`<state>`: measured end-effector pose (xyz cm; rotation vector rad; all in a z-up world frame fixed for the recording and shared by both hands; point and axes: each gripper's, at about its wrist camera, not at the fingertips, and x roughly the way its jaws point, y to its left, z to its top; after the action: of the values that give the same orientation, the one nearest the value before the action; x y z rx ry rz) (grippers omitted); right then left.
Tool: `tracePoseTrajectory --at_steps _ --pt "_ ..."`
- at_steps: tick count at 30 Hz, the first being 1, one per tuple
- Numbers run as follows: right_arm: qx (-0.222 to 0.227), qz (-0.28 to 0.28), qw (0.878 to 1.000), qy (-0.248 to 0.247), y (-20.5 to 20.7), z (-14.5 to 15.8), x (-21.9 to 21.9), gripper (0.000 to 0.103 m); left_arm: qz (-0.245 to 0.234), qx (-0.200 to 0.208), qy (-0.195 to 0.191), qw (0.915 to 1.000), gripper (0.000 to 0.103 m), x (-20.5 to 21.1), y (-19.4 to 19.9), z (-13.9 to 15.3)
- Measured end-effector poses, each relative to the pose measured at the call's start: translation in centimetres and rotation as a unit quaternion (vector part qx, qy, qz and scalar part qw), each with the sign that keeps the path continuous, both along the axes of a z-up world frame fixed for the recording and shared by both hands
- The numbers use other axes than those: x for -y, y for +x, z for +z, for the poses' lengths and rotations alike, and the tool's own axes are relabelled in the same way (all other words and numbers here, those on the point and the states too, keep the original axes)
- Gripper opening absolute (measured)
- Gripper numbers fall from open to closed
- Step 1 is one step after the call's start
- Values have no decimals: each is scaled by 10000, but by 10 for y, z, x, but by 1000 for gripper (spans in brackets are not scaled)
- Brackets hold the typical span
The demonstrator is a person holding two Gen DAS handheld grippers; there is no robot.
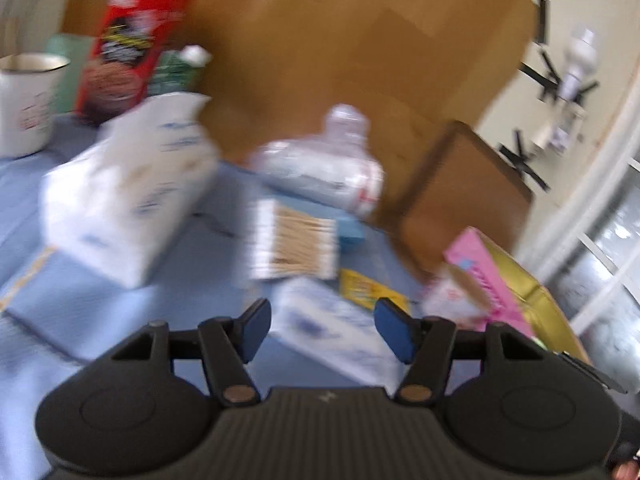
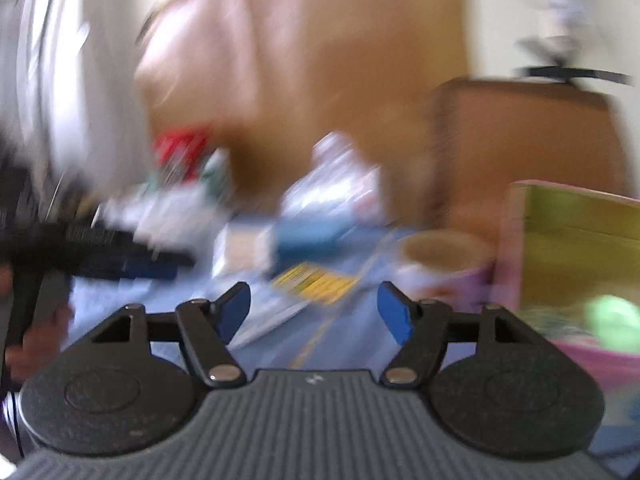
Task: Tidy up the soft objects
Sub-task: 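Move the left gripper to the white cotton pad packet on the table, then grasp the white cotton pad packet with the left gripper and lift it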
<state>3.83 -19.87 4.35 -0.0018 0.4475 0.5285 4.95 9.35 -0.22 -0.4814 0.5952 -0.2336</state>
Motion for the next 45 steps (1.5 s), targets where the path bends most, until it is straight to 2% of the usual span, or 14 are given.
tracePoseTrajectory --at_steps 2,6,8,10,12,13,15,20,26,31,35,38,43,45 --pt "-52 345 9985 -412 9 -7 -32 82 116 -35 -2 9999 59 -11 -2 -9" --pt "-30 890 9882 -1243 36 -15 -76 87 279 -61 -132 9995 59 -30 -1 -28" --pt "-74 953 9822 -1619 43 -24 -93 87 242 4 -435 9988 62 -38 -2 -29" --pt "-268 913 9782 -1847 60 -35 -100 87 223 -6 -518 9984 63 -40 -2 -30" --pt "-517 903 9830 -1513 72 -37 -95 87 145 -24 -587 9982 63 -39 0 -31" --pt "-543 876 9843 -1433 73 -37 -93 79 127 -17 -588 9982 63 -39 0 -31" --pt "-508 874 9838 -1478 68 -37 -96 75 78 -10 -588 9982 63 -38 -1 -31" --pt "-346 1082 9816 -1536 36 -37 -96 73 22 0 -575 9983 63 -37 -2 -32" --pt "-169 1374 9787 -1516 9 -37 -92 75 -47 -4 -490 9988 65 -33 -2 -31" --pt "-234 907 9886 -1178 4 -36 -75 87 -113 -26 -473 9988 65 -32 -3 -31" --pt "-483 775 9907 -1005 1 -41 -63 87 -196 -48 -473 9987 65 -30 -6 -29" --pt "-532 798 9904 -996 -1 -43 -60 87 -440 -42 -630 9970 65 -24 -11 -26" --pt "-623 870 9896 -963 4 -45 -66 86 -670 -271 -336 9968 64 1 -3 -26" --pt "-676 890 9892 -946 6 -45 -69 86 -720 -245 -268 9967 62 10 -3 -27"
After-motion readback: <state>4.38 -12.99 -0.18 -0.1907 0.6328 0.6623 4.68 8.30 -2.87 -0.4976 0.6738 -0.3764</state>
